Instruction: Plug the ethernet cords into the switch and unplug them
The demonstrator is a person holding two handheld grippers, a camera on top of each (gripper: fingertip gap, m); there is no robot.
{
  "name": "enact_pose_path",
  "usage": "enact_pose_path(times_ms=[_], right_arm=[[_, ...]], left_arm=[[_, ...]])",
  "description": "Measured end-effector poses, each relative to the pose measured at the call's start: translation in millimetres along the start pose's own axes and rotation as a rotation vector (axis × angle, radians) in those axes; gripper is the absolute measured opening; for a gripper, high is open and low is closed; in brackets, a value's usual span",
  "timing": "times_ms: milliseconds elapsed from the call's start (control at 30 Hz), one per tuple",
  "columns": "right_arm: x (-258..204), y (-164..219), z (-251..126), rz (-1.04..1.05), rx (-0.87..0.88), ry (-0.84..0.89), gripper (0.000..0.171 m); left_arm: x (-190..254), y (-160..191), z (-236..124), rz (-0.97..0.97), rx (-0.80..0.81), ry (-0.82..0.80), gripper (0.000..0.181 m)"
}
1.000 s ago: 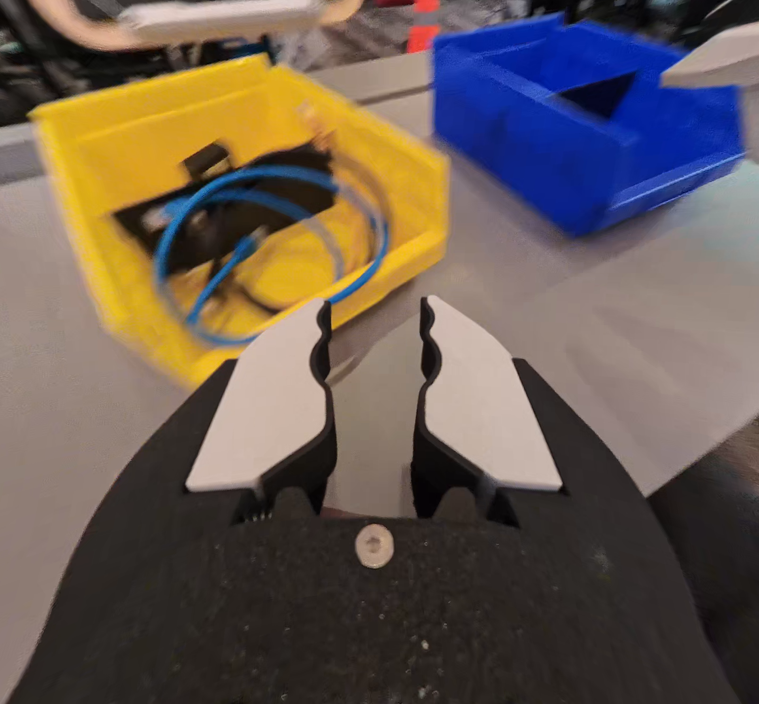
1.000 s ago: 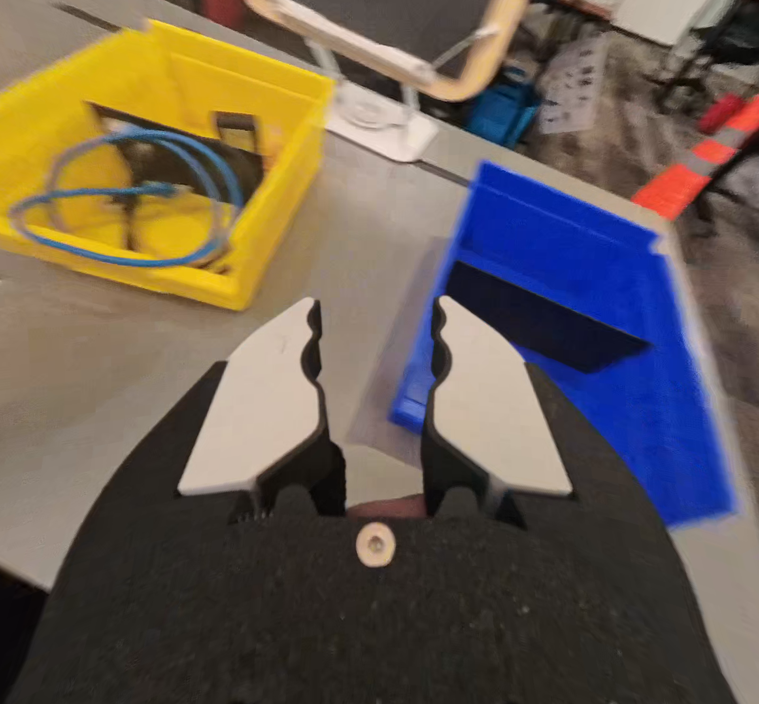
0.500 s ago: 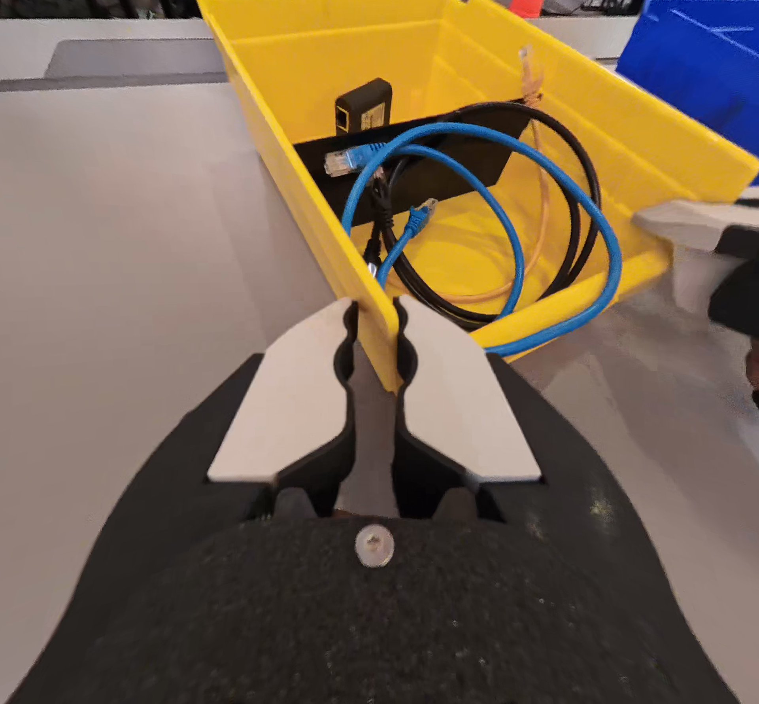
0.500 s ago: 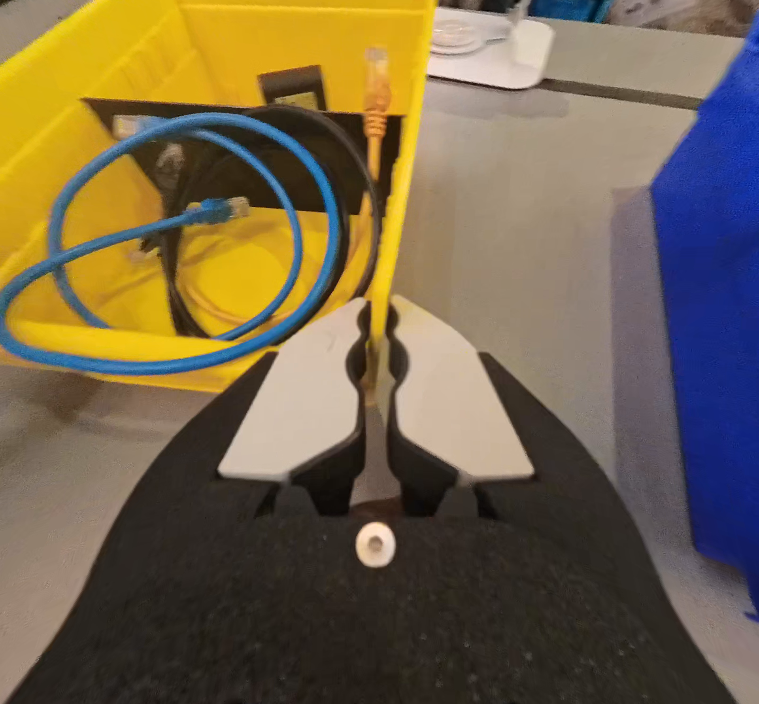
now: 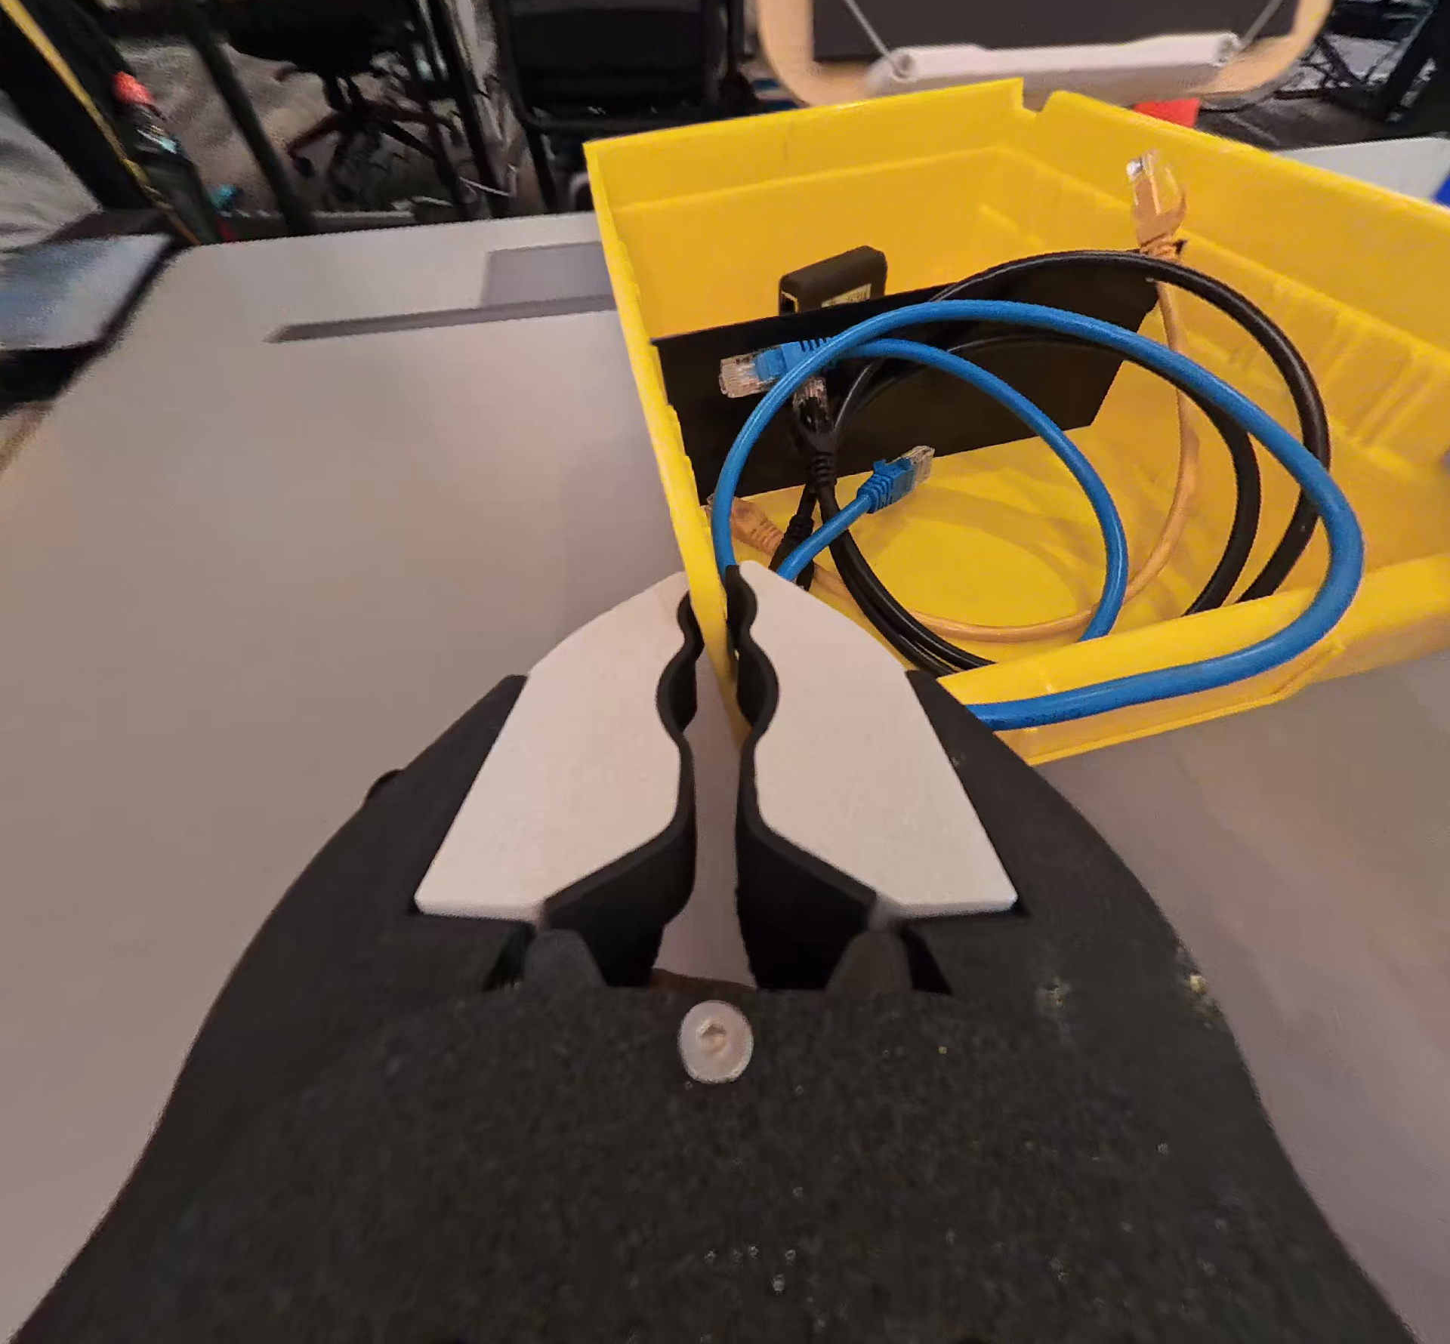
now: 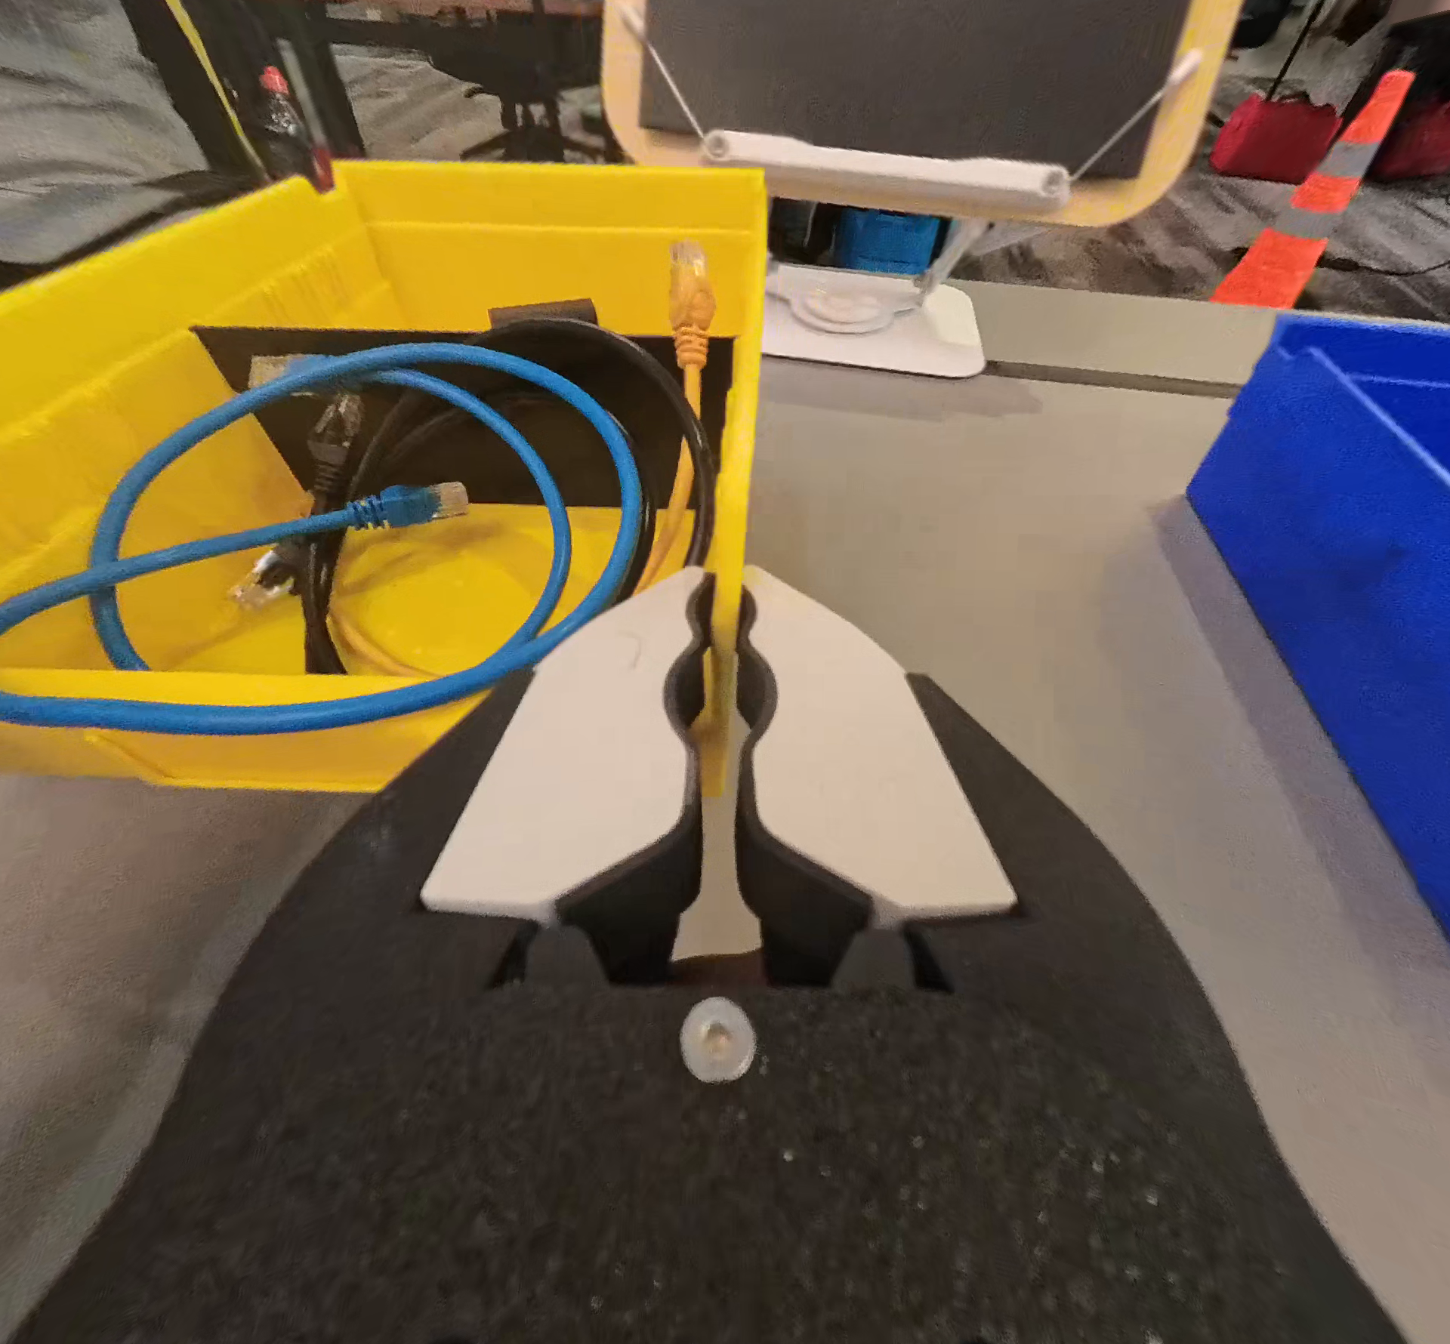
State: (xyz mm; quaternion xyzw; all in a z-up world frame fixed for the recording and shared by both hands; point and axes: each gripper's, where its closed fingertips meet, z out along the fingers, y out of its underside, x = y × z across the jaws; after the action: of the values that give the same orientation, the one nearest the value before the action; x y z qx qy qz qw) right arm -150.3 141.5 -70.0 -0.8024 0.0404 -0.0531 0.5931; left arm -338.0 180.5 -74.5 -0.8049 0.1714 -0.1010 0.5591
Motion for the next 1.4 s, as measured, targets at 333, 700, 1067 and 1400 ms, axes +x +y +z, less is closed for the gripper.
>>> enact_pose_path(times_ms=[333, 700, 1067, 1400], right_arm=[[-129.1, 40.4, 12.0, -0.04, -0.084, -0.127, 0.005], [-147.9, 61.4, -8.6, 0.111, -0.267, -0.44, 0.014], [58.9, 64.6, -76.8, -0.012, -0.077, -0.362, 0.028], [295.2, 103.2, -124.2, 0.209, -0.101, -0.076, 0.036]], left_arm=[[-119.5, 48.6, -20.1, -0.03, -0.067, -0.076, 0.003], [-130.4, 72.9, -24.6, -0.119, -0.091, -0.064, 0.018], [-111.9, 28.2, -95.3, -0.292, 0.144, -0.032, 0.029], [26.3, 55.8, -94.3, -0.191, -0.002, 0.212, 0.03]])
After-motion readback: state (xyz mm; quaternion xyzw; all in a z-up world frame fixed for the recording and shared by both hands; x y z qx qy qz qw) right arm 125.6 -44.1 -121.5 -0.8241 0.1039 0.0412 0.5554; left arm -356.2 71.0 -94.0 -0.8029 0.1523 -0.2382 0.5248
